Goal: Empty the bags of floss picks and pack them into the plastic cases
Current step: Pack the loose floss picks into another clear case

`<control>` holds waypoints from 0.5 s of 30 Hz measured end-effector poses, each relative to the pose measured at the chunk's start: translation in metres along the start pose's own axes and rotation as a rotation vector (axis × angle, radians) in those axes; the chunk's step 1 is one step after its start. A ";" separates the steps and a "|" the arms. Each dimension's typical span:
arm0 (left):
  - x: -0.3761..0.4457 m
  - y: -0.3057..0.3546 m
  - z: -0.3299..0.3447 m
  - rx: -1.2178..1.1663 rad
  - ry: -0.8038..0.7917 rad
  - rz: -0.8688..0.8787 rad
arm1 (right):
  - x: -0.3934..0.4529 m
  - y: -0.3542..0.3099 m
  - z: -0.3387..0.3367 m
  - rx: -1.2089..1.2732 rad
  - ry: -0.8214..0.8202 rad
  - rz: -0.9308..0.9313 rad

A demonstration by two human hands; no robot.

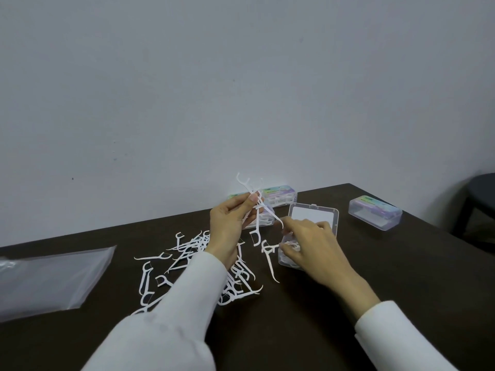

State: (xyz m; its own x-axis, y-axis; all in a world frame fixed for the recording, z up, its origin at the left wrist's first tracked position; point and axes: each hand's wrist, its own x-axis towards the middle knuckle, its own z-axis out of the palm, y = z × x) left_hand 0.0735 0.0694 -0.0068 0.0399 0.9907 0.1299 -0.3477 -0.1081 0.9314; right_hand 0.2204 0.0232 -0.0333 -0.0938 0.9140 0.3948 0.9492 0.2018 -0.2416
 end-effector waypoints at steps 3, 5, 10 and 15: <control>0.001 0.001 -0.001 -0.008 0.005 0.001 | 0.003 0.001 0.000 -0.019 0.011 0.003; 0.002 0.001 -0.002 -0.017 0.003 0.001 | 0.004 0.001 0.001 0.015 0.012 -0.020; 0.002 0.003 -0.003 0.000 0.004 0.008 | 0.003 0.004 0.000 0.048 -0.027 -0.031; 0.003 0.005 -0.004 -0.014 0.026 -0.001 | -0.001 -0.004 0.003 -0.104 -0.020 -0.087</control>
State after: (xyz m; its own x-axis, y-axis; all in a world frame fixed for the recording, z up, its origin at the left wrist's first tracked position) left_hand 0.0679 0.0722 -0.0035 0.0164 0.9926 0.1202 -0.3604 -0.1062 0.9267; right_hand 0.2156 0.0225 -0.0353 -0.1825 0.9017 0.3920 0.9631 0.2441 -0.1131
